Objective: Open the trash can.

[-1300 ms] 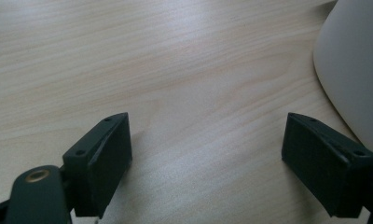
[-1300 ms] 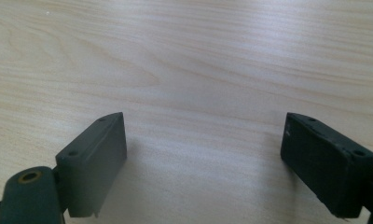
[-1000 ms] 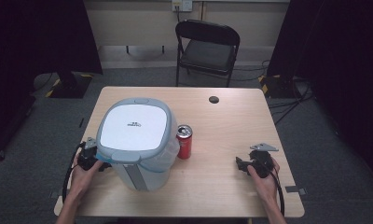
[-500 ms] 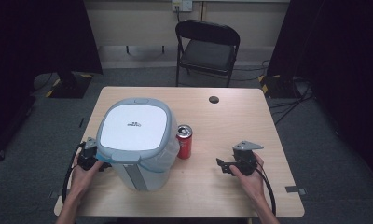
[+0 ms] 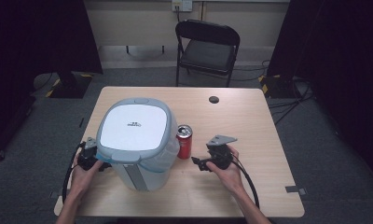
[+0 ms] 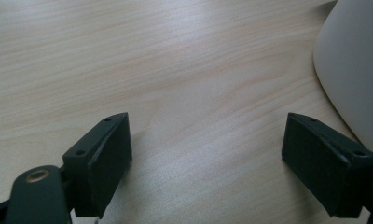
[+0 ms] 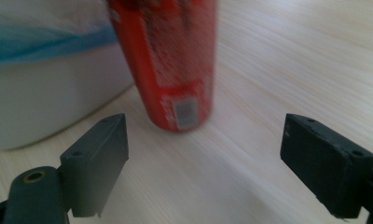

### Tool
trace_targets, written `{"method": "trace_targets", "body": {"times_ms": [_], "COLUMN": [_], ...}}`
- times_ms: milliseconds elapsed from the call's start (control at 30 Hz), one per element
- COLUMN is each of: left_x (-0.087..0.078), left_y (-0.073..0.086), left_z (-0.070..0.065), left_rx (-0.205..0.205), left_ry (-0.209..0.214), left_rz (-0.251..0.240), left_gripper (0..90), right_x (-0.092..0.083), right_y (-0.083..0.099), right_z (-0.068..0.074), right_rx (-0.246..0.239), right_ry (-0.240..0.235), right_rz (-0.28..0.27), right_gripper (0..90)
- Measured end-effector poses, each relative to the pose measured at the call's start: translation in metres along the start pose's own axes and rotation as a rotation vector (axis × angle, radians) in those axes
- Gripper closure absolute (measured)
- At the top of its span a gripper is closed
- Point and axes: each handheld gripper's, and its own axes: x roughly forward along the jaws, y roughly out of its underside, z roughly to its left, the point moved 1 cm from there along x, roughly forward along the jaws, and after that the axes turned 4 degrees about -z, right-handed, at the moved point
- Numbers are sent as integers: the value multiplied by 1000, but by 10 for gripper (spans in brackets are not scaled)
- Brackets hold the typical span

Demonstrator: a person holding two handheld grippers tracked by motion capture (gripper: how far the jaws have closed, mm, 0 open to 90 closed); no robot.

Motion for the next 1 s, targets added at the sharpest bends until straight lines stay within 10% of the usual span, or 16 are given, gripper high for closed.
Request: {"method": "trace_targets", "body": {"times_ms": [500, 567, 1000], "left_x": [0, 0, 0], "left_y": [0, 0, 0], "left_z": [0, 0, 0], "left_rx": [0, 0, 0], "left_ry": [1, 1, 1], "left_rz": [0, 0, 0], "left_gripper": [154, 154, 154], "right_x": [48, 49, 15], "right_y": [-21, -23, -19], "right_z": [12, 11, -5], "right_rx": [-36, -41, -11], "right_ry": [-24, -24, 24], "right_rz": [-32, -35, -38], "right_gripper": [216, 323, 336]}}
